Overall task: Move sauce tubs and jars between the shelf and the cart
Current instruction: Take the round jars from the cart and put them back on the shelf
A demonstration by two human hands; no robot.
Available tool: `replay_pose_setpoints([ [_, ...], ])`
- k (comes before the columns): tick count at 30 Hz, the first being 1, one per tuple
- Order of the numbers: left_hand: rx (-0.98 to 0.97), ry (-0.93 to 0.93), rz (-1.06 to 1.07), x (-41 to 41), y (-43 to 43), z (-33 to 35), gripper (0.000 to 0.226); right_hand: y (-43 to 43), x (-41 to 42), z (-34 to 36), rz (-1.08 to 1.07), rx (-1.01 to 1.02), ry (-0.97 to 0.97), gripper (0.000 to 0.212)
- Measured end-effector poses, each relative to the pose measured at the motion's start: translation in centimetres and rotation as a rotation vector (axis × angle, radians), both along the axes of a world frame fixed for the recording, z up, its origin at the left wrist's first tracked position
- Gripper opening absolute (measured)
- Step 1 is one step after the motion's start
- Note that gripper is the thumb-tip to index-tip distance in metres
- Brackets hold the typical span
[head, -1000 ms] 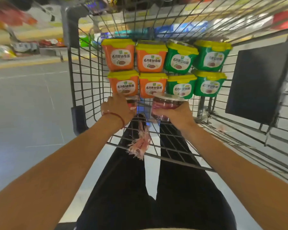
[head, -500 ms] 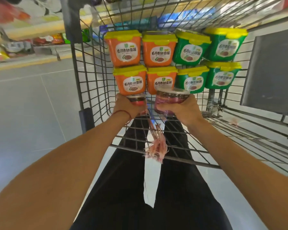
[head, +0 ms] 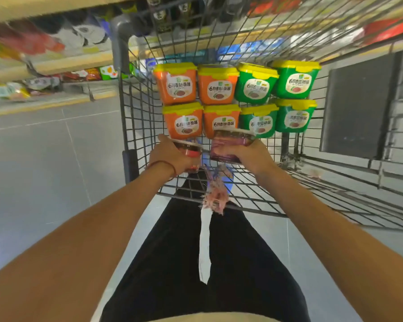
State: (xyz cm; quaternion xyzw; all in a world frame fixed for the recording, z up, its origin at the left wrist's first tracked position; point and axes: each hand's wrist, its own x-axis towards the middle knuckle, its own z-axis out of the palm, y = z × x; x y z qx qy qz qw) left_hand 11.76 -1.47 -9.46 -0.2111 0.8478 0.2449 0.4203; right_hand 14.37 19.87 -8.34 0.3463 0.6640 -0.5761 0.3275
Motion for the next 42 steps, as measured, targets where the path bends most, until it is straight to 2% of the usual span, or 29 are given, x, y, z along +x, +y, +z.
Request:
replay_pose_setpoints([
  [6,0.051,0.145,0.004,0.3,0.3,5.6,0.098,-0.1,0.6,4.4,-0.018,0.006,0.091,0.059],
  [9,0.090,0.247,0.089,0.5,0.5,9.2,0.098,0.3,1.0,6.7,-0.061,0.043,0.156,0.079],
  [10,0.102,0.282,0.117,0.7,0.6,10.4,0.101,0.5,1.1,7.7,-0.058,0.054,0.188,0.075],
  [12,0.146,0.366,0.175,1.4,0.6,12.9,0.110,1.0,1.2,10.1,-0.056,0.057,0.278,0.051],
  [14,0.202,0.438,0.245,2.0,0.7,15.5,0.114,1.4,1.3,12.5,-0.057,0.071,0.370,0.047],
  [18,0.298,0.594,0.360,3.1,0.8,20.2,0.105,1.7,1.0,17.1,-0.032,0.018,0.510,0.067],
  [21,0.374,0.743,0.449,3.6,0.5,22.9,0.078,1.2,0.3,20.9,-0.023,0.012,0.557,0.075],
  [26,0.430,0.933,0.474,4.1,-1.6,28.4,0.088,-0.9,-0.7,26.3,0.053,-0.013,0.675,0.096],
  [31,0.384,1.150,0.536,3.9,-4.7,33.4,0.099,-5.5,-1.5,31.5,0.110,0.072,0.899,0.080],
  [34,0.350,1.238,0.574,3.8,-7.9,36.0,0.104,-9.1,-2.5,33.8,0.131,0.012,0.937,0.069],
  [38,0.297,1.361,0.554,4.2,-13.7,39.0,0.099,-15.6,-3.1,36.4,0.136,0.040,1.028,0.098],
  [42,0.256,1.405,0.560,4.9,-21.1,40.9,0.100,-23.8,-2.8,39.0,0.154,0.044,1.108,0.104],
])
